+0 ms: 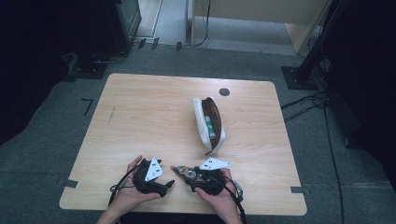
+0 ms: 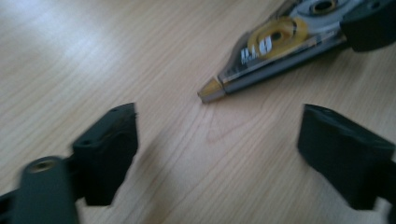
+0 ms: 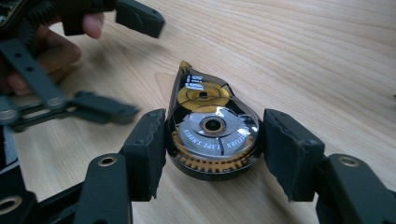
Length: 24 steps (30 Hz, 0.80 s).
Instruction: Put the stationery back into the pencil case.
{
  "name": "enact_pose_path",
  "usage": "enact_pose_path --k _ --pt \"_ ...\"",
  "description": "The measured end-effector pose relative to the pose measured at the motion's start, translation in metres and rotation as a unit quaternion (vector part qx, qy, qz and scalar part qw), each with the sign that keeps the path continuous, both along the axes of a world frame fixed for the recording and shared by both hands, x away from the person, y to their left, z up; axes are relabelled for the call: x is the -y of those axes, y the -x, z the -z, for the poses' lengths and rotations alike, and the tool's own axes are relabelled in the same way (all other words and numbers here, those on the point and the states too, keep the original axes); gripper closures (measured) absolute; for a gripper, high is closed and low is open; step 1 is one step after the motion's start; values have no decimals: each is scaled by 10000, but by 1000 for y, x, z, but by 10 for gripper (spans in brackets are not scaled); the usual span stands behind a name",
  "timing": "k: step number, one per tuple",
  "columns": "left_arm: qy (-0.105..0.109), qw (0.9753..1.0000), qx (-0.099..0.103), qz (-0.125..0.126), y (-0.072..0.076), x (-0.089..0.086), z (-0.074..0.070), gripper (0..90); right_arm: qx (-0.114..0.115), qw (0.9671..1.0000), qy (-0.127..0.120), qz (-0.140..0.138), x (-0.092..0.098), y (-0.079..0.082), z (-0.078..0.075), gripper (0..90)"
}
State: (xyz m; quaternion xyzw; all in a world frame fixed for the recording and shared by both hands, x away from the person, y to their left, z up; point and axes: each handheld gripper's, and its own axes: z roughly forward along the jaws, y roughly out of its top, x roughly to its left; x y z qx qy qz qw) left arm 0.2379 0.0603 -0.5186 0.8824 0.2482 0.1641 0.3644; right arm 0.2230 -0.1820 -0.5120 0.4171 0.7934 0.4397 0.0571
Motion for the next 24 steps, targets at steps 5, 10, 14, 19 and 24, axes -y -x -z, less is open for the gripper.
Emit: enact_pose_path --k 5,10,14,19,24 --pt "22 10000 4 78 -1 1 0 221 -62 10000 -54 -21 -2 0 -2 417" --pt "39 9998 32 173 -1 3 0 271 -141 9998 -166 -20 -3 1 -4 417" --pt "45 9995 97 292 1 5 0 310 -146 9997 -186 -11 -5 1 -6 417" --pt "75 9987 92 487 2 6 -1 408 -187 9994 -288 -46 -8 2 -11 416" --pt "79 9977 120 658 4 7 -1 470 -240 9991 -349 -67 -9 2 -13 416"
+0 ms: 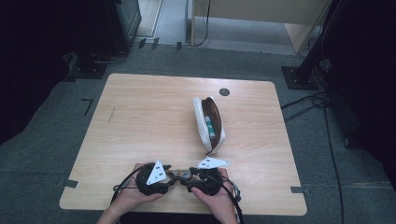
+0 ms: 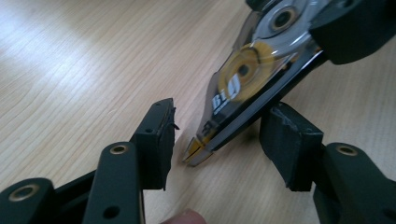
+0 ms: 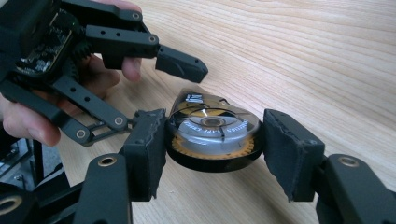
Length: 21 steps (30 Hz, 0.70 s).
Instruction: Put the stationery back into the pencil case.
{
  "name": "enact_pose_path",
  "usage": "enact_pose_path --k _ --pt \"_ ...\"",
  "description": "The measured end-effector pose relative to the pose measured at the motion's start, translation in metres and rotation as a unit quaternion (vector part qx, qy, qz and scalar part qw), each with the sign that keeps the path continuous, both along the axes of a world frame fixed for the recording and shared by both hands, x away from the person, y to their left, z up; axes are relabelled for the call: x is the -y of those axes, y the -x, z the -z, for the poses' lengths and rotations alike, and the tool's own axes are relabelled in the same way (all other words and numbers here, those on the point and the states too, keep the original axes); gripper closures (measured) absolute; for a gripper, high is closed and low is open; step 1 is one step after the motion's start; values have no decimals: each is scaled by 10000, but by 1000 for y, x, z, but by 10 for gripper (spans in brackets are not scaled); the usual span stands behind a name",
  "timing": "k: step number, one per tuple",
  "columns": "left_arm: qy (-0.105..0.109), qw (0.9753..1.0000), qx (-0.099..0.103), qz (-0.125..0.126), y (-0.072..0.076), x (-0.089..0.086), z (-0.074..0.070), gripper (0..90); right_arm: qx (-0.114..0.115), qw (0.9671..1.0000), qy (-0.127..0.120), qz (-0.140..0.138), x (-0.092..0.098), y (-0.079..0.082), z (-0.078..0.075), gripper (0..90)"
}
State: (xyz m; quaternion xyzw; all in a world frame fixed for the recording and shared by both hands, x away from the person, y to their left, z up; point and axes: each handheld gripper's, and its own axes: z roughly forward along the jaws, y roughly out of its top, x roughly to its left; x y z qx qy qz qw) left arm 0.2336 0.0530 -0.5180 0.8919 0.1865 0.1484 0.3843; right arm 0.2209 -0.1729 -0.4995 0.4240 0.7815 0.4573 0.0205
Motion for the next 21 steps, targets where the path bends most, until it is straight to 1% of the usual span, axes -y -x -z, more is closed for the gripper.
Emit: enact_pose_path --k 3,6,10,12,13,14,16,18,21 --pt "-2 9999 16 103 1 1 0 518 -5 10000 -16 -1 -1 0 0 416" --pt "-15 9998 92 192 3 2 0 571 14 10000 -44 -31 -2 0 -1 416" --pt "-43 9996 170 226 4 3 0 619 89 9999 -89 -71 -1 -1 -1 416" --pt "-69 9994 205 260 5 3 0 682 151 9998 -107 -56 1 -1 -2 412" --pt "-78 9993 230 285 6 3 1 738 178 9998 -115 -57 2 -2 -3 415" --pt "-87 9993 235 293 6 3 1 774 233 9997 -98 -58 3 -2 -3 422" --pt "-64 9994 159 304 5 2 0 788 359 9993 -65 -74 6 -3 -3 440" --pt "3 9994 12 334 2 0 0 791 410 9990 -108 -109 8 -4 -3 444" --pt "225 9985 -179 475 0 -4 -2 793 529 9984 -103 -181 10 -3 -4 441"
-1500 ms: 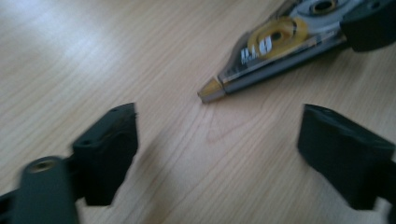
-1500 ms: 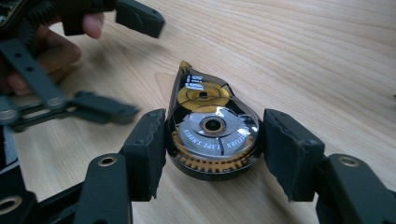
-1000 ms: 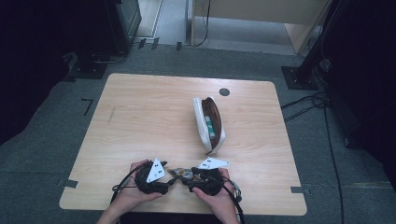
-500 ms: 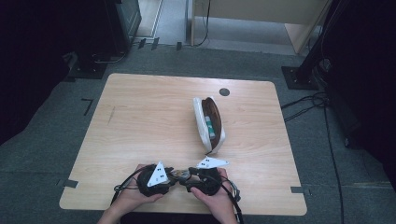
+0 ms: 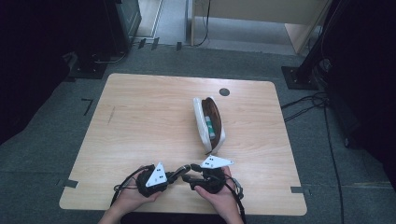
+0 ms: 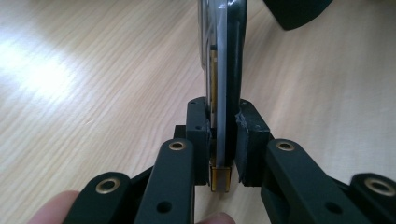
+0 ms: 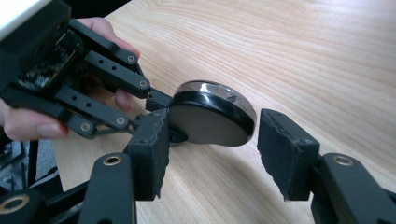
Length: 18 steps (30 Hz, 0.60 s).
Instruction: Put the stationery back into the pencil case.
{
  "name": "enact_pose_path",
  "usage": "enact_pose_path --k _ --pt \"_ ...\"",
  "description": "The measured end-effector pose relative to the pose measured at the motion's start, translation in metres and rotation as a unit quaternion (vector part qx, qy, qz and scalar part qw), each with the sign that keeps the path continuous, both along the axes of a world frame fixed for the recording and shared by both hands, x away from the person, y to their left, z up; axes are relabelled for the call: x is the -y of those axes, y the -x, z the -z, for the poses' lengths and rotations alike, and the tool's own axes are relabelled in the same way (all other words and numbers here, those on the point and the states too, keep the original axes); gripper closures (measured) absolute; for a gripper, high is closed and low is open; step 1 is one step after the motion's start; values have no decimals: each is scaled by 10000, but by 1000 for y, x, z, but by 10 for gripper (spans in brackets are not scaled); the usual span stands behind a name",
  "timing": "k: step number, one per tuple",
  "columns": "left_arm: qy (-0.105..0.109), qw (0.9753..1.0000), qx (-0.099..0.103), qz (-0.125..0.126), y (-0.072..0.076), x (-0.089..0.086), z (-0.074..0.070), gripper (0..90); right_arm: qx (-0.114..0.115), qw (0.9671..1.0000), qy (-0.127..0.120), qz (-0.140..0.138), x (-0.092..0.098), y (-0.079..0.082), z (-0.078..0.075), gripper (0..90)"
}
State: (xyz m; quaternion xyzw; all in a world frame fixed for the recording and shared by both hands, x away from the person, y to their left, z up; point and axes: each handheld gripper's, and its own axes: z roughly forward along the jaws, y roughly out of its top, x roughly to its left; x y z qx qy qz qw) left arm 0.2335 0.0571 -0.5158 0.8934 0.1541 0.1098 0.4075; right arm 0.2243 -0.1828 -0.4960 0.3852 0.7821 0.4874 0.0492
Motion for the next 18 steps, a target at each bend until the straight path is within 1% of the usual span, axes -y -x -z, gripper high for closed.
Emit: enact_pose_path --k 1,2,3,4,5,7,9,12,14,15,16,18 --pt "135 9999 -87 60 -1 -3 -1 792 26 10000 -17 -38 0 0 0 439" --pt "212 9996 -138 94 -1 -4 -2 793 66 9999 -45 -80 0 0 -1 440" --pt "333 9991 -209 161 -2 -7 -3 793 114 9998 -61 -120 1 0 -1 443" --pt "423 9986 -265 201 -3 -9 -4 793 194 9996 -107 -195 1 -1 -1 445" --pt "493 9981 -306 227 -3 -10 -4 793 229 9993 -173 -250 1 -1 -1 446" --pt "545 9974 -361 296 -3 -11 -4 793 254 9986 -282 -364 2 -1 -1 462" --pt "580 9968 -395 390 -3 -11 -5 793 275 9969 -480 -559 2 -2 -2 470" --pt "716 9950 -487 505 -4 -13 -5 793 308 9955 -569 -692 2 -2 -1 477" --pt "838 9930 -567 604 -4 -15 -6 793 350 9941 -618 -825 2 -2 -1 490" --pt "913 9916 -619 683 -4 -16 -7 793 362 9930 -695 -886 3 -2 -1 498" --pt "1003 9895 -683 779 -4 -17 -7 793 360 9911 -818 -983 4 -2 -1 506" --pt "1102 9869 -732 928 -3 -18 -9 793 312 9866 -1119 -1144 7 -2 -2 522"
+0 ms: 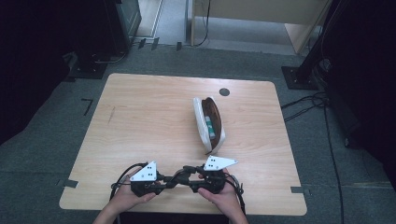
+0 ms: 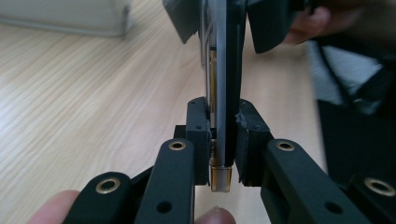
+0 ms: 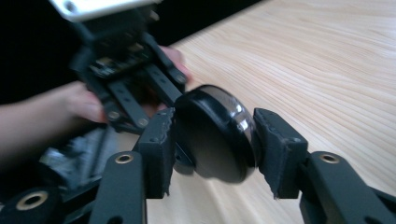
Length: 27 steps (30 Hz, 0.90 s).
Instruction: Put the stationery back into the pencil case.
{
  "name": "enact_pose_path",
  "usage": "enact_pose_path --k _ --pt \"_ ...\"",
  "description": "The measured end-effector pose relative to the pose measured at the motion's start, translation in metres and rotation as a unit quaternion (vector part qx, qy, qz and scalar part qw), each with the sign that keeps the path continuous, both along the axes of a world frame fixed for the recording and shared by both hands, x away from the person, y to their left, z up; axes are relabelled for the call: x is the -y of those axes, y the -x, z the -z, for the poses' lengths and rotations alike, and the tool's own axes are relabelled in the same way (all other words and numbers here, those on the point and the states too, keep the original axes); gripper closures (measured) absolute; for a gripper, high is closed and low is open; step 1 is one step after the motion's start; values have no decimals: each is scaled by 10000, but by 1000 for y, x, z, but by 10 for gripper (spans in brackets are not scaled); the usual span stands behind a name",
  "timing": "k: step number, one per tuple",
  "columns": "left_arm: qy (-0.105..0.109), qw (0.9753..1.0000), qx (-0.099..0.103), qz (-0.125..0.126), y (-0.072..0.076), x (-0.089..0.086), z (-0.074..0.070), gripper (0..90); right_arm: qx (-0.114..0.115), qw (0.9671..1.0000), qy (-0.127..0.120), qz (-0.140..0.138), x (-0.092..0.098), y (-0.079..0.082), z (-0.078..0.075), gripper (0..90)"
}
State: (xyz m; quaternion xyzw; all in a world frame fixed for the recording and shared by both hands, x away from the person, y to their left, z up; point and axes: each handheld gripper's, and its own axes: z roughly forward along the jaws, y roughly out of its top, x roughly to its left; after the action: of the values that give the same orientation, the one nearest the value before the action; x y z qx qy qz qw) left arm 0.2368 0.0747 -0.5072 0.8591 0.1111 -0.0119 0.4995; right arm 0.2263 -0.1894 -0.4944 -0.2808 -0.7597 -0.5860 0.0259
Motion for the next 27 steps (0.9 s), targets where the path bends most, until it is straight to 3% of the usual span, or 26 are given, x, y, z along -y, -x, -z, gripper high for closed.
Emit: enact_pose_path --k 4,6,7,9,12,14,17,25,27 --pt "155 9994 -183 255 0 -2 0 790 111 9993 -194 -297 1 2 -1 584" --pt "267 9984 -288 402 -1 -4 0 742 182 9983 -331 -438 4 3 -2 702" --pt "295 9982 -289 424 -1 -4 0 717 140 9975 -428 -538 5 4 -3 731" --pt "281 9984 -244 418 0 -2 0 701 232 9971 -379 -612 6 6 -6 742" --pt "217 9996 -110 156 0 -2 0 655 389 9980 -151 -475 4 9 -10 744" --pt "237 9996 -65 -102 1 -4 -2 530 438 9985 -145 -292 6 10 -13 744" --pt "140 9990 32 -416 0 -8 -4 413 481 9988 -132 16 10 10 -18 744" --pt "2 9939 85 -1103 -2 -16 -7 141 619 9972 104 402 13 14 -29 744" --pt "-19 9924 103 -1227 -3 -19 -8 117 655 9965 129 506 14 15 -32 744"
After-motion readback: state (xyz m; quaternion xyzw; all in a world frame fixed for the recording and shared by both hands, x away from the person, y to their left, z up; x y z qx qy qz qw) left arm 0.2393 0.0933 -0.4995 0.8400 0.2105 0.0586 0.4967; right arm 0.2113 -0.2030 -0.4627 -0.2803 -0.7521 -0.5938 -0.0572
